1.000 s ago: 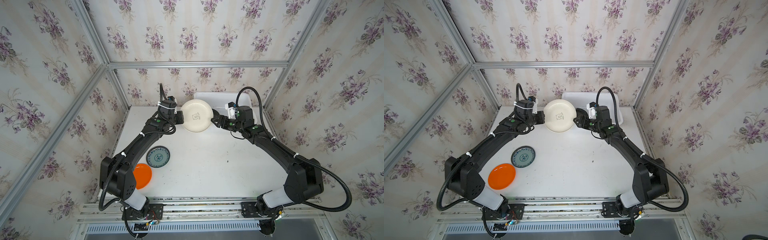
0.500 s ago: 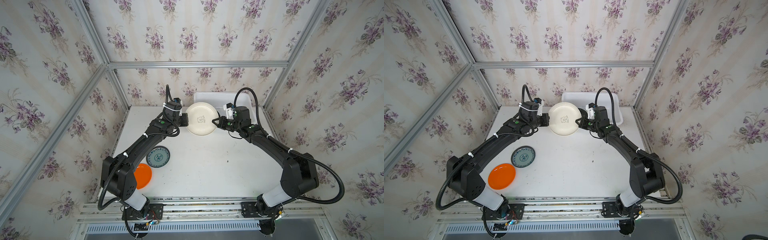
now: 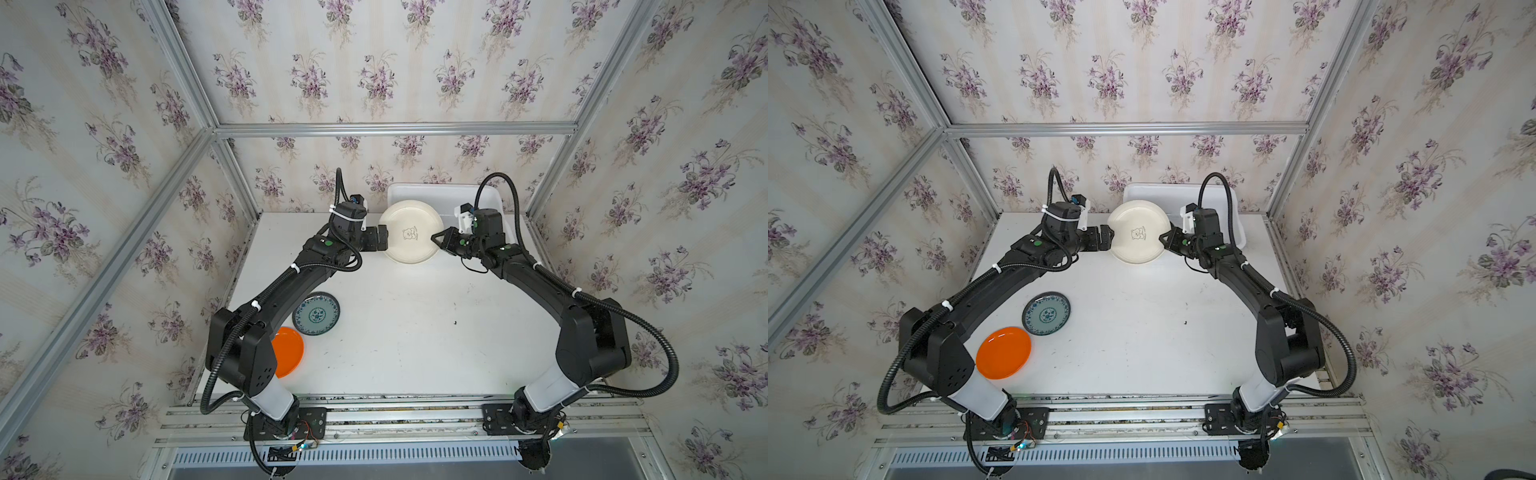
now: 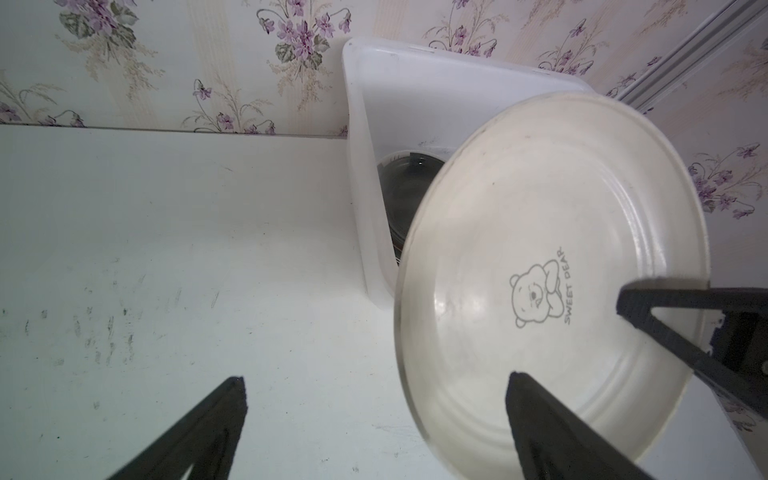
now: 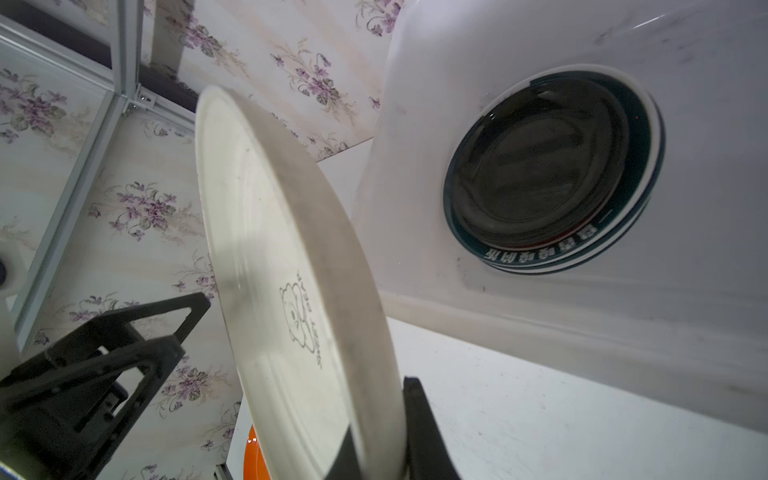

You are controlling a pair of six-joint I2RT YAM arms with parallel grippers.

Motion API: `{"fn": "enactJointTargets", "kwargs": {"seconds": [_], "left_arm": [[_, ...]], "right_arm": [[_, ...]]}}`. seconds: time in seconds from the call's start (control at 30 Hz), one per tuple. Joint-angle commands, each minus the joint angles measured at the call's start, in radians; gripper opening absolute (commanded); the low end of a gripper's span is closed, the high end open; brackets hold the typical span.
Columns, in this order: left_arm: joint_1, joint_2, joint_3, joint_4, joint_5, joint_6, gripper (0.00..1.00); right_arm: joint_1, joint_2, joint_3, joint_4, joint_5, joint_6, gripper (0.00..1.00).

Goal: Place the plates into the plastic bin on the countertop
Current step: 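Carry the cream plate into the bin with the right gripper while the left gripper releases, then open the right gripper on the stack while the left gripper nears the blue plate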

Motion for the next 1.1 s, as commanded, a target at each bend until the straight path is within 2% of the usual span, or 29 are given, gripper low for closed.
{"fn": "enactJointTargets", "kwargs": {"seconds": [0.0,0.1,0.27,0.43,0.6,0.83,1.07], "left_arm": [[0.001,-0.016,0.002,0.014,-0.035,0.012,1.0],[0.001,-0.025,-0.009,0.013,-0.05,0.011,1.0],[0.001,-0.049,-0.023,0.016,-0.088,0.02,1.0],[0.001,-0.077,-0.038,0.015,-0.128,0.017,1.0],[0.002,-0.085,-0.049,0.016,-0.137,0.017,1.0],[0.003,-0.076,-0.042,0.015,-0.129,0.011,1.0],[0.004,-0.083,-0.059,0.013,-0.149,-0.001,1.0]], "right_arm": [[-0.024,0.04,0.073,-0.013,0.01,-0.03,0.0],[-0.058,0.114,0.171,-0.059,0.004,-0.058,0.0],[-0.126,0.244,0.295,-0.066,-0.01,-0.024,0.0],[-0.155,0.36,0.37,-0.061,0.023,-0.006,0.0],[-0.153,0.47,0.507,-0.217,0.055,-0.043,0.0],[-0.131,0.573,0.627,-0.399,0.178,-0.148,0.0],[-0.111,0.693,0.797,-0.541,0.201,-0.174,0.0]]}}
